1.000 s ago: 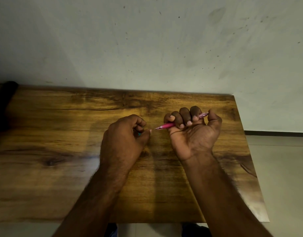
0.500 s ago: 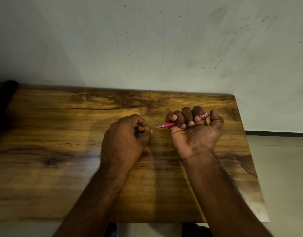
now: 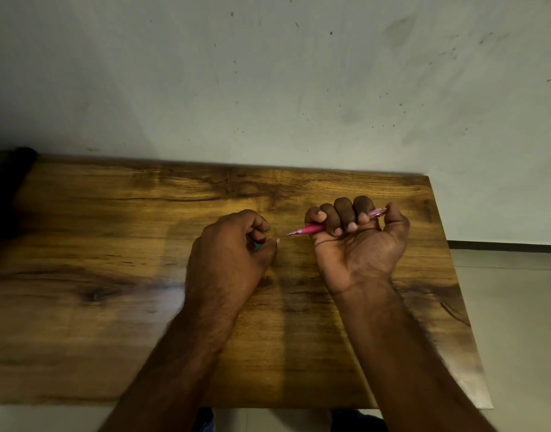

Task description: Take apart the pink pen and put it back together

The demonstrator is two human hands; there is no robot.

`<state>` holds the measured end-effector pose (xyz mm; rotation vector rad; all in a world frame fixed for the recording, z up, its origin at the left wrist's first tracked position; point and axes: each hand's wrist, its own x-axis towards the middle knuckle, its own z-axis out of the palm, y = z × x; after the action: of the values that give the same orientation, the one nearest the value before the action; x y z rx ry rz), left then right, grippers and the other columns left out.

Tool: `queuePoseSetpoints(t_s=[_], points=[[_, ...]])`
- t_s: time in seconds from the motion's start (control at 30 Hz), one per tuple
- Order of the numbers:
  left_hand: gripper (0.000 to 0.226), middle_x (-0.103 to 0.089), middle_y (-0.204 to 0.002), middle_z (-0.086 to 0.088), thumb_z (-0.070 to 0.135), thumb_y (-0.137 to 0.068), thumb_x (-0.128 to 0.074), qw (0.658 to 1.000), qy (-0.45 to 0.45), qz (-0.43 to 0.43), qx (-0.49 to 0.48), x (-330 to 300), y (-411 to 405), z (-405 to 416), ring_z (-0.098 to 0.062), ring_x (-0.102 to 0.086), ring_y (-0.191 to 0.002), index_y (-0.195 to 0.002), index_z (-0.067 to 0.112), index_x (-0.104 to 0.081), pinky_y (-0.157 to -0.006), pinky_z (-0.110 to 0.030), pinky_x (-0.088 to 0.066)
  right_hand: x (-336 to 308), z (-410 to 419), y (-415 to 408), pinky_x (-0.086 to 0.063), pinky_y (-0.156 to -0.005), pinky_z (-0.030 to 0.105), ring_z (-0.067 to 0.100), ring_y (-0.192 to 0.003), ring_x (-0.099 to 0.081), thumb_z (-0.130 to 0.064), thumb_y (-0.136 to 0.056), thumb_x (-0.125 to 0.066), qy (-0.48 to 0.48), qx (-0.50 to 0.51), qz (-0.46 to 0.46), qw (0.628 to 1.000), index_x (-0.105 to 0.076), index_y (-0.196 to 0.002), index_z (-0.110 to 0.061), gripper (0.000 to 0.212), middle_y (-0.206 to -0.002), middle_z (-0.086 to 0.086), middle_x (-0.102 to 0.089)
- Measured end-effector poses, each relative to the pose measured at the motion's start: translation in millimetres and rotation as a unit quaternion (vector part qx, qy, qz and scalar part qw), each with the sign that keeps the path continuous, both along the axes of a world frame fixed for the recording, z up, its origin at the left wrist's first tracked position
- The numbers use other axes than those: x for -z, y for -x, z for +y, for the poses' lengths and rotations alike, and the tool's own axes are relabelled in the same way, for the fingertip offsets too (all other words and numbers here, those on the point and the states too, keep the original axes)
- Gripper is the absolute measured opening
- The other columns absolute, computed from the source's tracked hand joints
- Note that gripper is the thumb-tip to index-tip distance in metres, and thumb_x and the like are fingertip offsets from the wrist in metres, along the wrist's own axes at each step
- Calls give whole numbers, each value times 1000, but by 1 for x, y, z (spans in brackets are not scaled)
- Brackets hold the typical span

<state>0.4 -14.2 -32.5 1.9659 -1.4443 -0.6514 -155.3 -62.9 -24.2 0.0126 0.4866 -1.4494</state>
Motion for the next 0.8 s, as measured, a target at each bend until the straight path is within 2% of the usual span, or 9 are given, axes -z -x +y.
queuePoseSetpoints(t_s=[0.63,0.8], points=[[22,-67,-82,21,33,-81,-86,1000,-10,-10,8,-2,3,0,6,-62,-75,-97,39,-71,-62,-18,-49,1,0,0,-38,-60,33,17,-53,-24,-54,-94,-34,-1,-10,3,1000,-40,-61,-16,51,-54,0,-29],[20,-68,-82,20,33,-81,-86,1000,-11,-5,6,-3,4,0,4,-63,-76,-97,36,-73,-66,-26,-56,1,-1,0,-37,-60,32,17,-53,-25,-55,-93,-36,-5,-9,-3,1000,-41,-62,-15,51,-55,0,-29]])
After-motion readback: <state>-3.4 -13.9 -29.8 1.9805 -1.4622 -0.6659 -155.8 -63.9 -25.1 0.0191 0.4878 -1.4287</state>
